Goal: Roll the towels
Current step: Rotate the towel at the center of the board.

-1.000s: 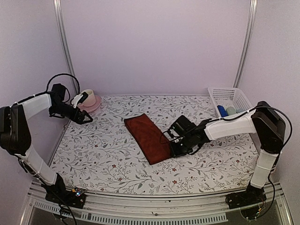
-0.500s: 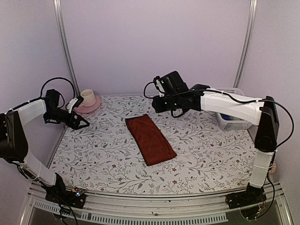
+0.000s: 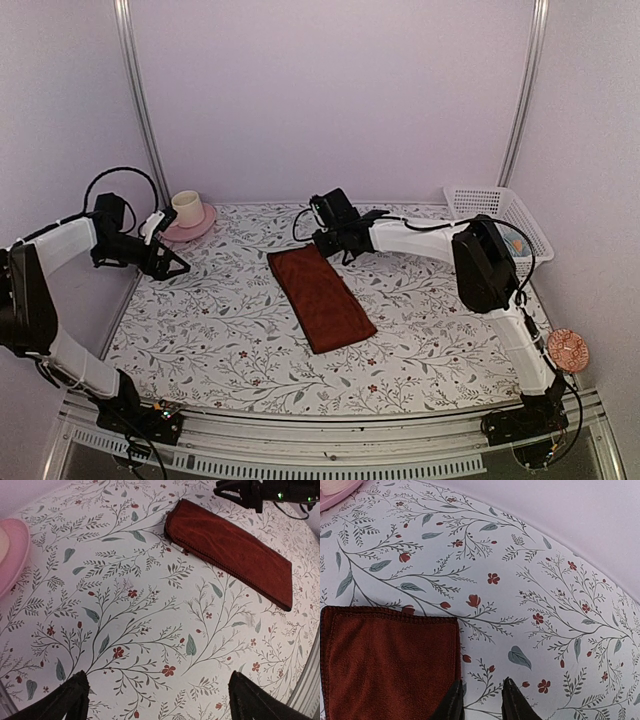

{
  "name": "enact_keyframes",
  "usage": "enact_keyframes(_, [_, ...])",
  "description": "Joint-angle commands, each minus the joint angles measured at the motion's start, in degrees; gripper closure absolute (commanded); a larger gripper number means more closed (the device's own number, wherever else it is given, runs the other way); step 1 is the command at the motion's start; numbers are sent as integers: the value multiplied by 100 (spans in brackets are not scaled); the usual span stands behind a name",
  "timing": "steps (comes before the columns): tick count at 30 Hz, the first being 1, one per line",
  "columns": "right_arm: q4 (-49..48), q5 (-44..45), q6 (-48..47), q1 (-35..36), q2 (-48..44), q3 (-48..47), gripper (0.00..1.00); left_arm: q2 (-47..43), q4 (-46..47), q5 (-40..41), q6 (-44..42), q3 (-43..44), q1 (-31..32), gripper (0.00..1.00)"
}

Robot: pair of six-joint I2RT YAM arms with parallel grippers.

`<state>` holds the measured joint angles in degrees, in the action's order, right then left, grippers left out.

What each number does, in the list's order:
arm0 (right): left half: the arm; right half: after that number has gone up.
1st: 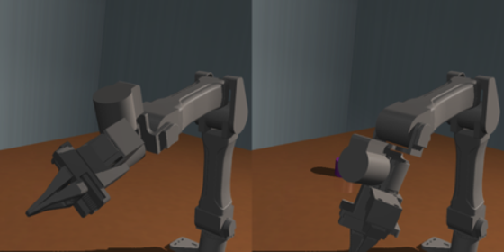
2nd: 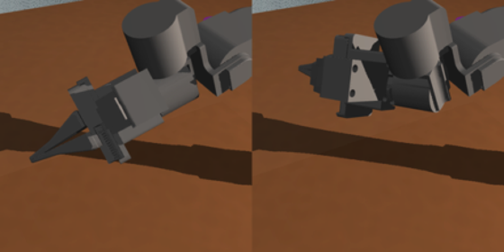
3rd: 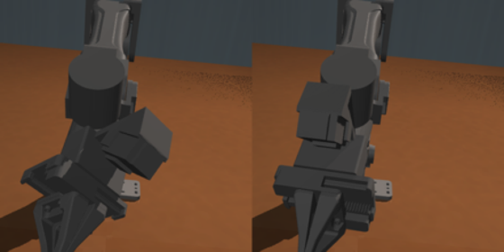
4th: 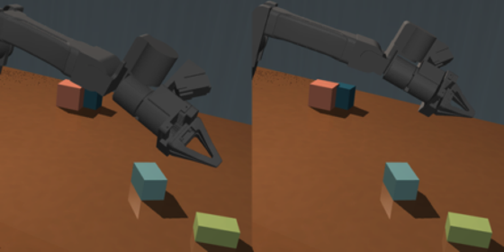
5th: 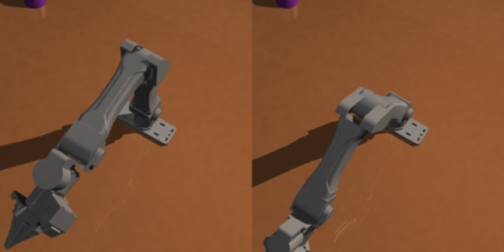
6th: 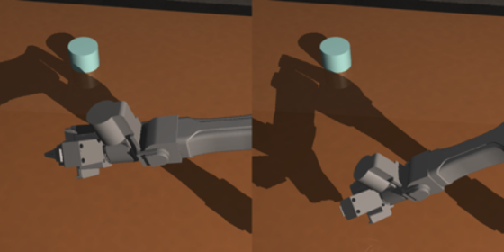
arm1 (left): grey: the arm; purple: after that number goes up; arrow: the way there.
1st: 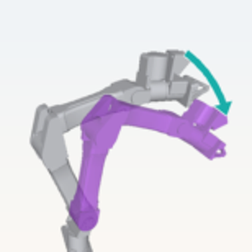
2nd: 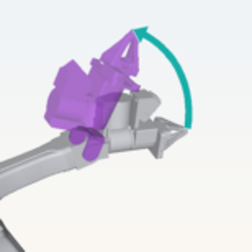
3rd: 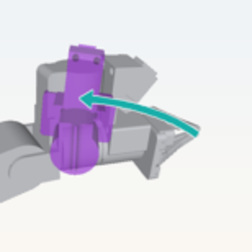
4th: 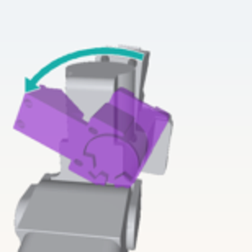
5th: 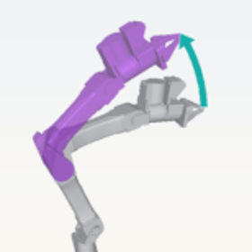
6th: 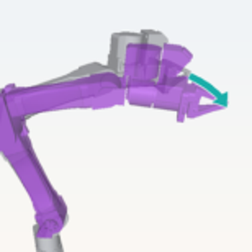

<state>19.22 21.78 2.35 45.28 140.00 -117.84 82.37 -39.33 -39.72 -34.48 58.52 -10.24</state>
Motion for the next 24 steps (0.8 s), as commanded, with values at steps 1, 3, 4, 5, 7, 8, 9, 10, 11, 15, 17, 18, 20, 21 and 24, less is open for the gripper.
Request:
enact_keyframes(1, [-452, -360, -344, -24, 191, -249, 73, -72, 173, -2, -8, -121, -45, 3])
enact_keyframes(3, [-469, -573, -324, -23, 247, -256, 74, -16, 180, 15, 23, -101, -48, 3])
enact_keyframes(4, [-479, -632, -323, -23, 272, -257, 75, 8, 180, 6, 28, -94, -48, 3])
enact_keyframes(5, [-509, -680, -316, -23, 292, -257, 76, 23, 180, -6, 29, -87, -48, 3])
enact_keyframes(7, [-564, -796, -320, -27, 351, -272, 79, 42, 180, -25, 30, -87, -48, 3])
enact_keyframes(8, [-595, -876, -322, -28, 384, -281, 79, 50, 188, -35, 29, -94, -48, 3])
enact_keyframes(9, [-621, -941, -327, -22, 421, -283, 80, 51, 191, -40, 25, -95, -48, 3])
enact_keyframes(10, [-644, -982, -331, -24, 472, -302, 80, 53, 189, -62, 16, -95, -47, 3])
enact_keyframes(11, [-646, -1002, -325, -25, 527, -332, 80, 44, 189, -80, 12, -95, -48, 3])
enact_keyframes(15, [-635, -1056, -332, -40, 791, -421, 87, 39, 187, -125, 19, -87, -48, 3])
enact_keyframes(17, [-601, -1096, -293, -60, 857, -432, 87, 47, 187, -144, 20, -87, -48, 3])
enact_keyframes(18, [-583, -1109, -276, -68, 880, -431, 87, 55, 189, -149, 16, -80, -48, 3])
enact_keyframes(20, [-532, -1086, -266, -91, 910, -424, 87, 60, 189, -151, 14, -78, -46, 3])
enact_keyframes(21, [-509, -1057, -222, -109, 921, -419, 87, 64, 189, -145, 5, -78, -48, 3])
enact_keyframes(24, [-467, -1046, -22, -168, 964, -397, 87, 52, 197, -156, -29, -78, -40, 3])
